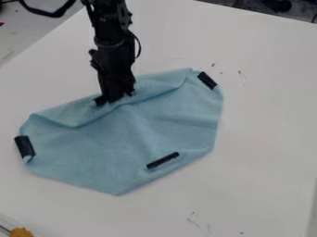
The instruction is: Unfold the cloth from the center to top left
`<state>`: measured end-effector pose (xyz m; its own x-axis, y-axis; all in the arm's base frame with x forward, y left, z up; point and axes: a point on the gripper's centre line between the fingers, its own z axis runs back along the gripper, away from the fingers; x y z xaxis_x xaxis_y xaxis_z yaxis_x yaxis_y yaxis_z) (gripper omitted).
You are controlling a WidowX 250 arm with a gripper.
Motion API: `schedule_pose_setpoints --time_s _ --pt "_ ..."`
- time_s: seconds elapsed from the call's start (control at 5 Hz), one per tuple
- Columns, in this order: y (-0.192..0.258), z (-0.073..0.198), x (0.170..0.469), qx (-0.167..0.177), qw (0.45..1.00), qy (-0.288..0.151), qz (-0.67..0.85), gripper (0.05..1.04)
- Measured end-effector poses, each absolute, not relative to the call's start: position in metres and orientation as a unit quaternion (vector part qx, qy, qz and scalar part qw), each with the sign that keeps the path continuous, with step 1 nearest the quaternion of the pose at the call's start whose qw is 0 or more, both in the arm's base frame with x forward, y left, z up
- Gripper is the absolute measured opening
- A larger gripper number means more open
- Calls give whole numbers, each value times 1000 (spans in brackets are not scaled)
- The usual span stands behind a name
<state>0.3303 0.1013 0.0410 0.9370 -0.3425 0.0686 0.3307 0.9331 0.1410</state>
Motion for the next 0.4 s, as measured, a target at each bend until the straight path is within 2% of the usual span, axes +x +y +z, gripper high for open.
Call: schedule_pose_setpoints --time_s 0.2,0.4 --pt "128 46 340 66 981 -59 -172 84" --pt "140 34 348 44 982 -61 -175 115"
